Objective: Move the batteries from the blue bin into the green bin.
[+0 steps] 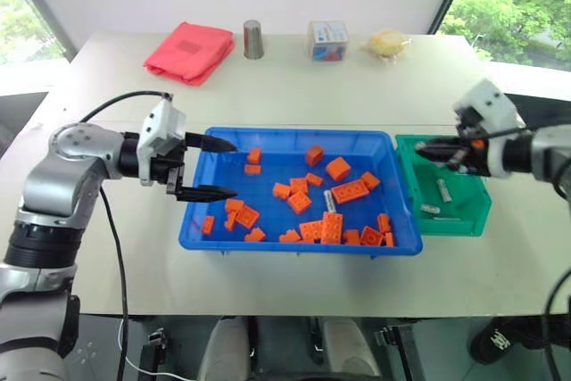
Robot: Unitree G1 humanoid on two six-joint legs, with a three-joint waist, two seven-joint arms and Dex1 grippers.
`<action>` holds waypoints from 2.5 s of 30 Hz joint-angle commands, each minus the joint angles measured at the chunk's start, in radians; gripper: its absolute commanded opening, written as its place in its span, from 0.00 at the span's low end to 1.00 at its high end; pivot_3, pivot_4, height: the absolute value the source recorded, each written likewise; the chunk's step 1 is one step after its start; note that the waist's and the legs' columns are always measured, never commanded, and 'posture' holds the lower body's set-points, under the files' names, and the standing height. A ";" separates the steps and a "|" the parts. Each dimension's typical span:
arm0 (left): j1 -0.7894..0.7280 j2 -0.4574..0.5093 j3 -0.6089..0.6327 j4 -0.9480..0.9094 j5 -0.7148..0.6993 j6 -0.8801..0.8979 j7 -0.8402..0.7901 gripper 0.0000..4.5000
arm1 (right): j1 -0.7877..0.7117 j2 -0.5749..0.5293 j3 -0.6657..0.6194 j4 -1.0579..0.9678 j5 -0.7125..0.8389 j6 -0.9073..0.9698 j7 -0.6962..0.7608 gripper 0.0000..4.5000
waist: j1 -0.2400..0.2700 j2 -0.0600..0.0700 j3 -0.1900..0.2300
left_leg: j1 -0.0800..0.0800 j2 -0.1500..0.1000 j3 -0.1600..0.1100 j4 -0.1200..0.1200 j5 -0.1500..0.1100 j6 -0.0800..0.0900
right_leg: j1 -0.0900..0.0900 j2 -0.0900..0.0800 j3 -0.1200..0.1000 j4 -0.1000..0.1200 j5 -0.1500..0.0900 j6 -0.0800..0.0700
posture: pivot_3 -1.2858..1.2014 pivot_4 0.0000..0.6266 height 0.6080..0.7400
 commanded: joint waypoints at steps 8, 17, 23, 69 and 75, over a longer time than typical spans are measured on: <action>-0.030 -0.019 0.004 -0.004 0.005 -0.024 0.000 1.00 | -0.111 0.060 -0.022 -0.038 0.083 0.038 -0.138 0.77 | 0.002 0.000 0.000 | 0.000 0.000 0.000 0.000 0.000 0.000 | -0.001 0.000 0.002 0.000 0.000 0.000 | 0.52 0.24 0.97; -0.009 -0.016 0.010 -0.031 0.007 -0.023 0.017 1.00 | -0.144 0.418 -0.022 -0.221 0.266 0.395 -0.297 0.77 | 0.010 0.000 0.000 | -0.002 0.000 -0.001 0.000 0.000 0.000 | -0.001 -0.001 0.001 0.000 0.002 0.003 | 0.52 0.24 0.97; -0.009 -0.006 0.020 -0.035 0.005 -0.017 0.022 1.00 | -0.058 0.492 0.079 -0.250 0.283 0.421 -0.369 0.77 | 0.008 0.000 0.000 | -0.003 -0.001 -0.001 0.001 0.000 0.000 | 0.000 -0.003 0.001 -0.001 0.001 0.002 | 0.52 0.24 0.97; -0.012 0.008 0.034 -0.041 -0.004 -0.007 0.056 1.00 | -0.045 0.400 0.277 -0.087 0.314 0.203 -0.387 0.77 | 0.005 0.000 0.000 | -0.002 -0.001 -0.001 0.000 0.000 0.000 | 0.000 -0.001 0.000 -0.001 0.001 0.002 | 0.52 0.24 0.97; -0.006 0.010 0.037 -0.052 -0.007 -0.005 0.058 1.00 | -0.058 0.393 0.357 -0.035 0.258 0.131 -0.382 0.77 | 0.004 -0.001 0.000 | -0.002 -0.001 -0.001 0.000 0.000 0.000 | 0.000 -0.001 0.000 -0.001 0.001 0.003 | 0.52 0.24 0.97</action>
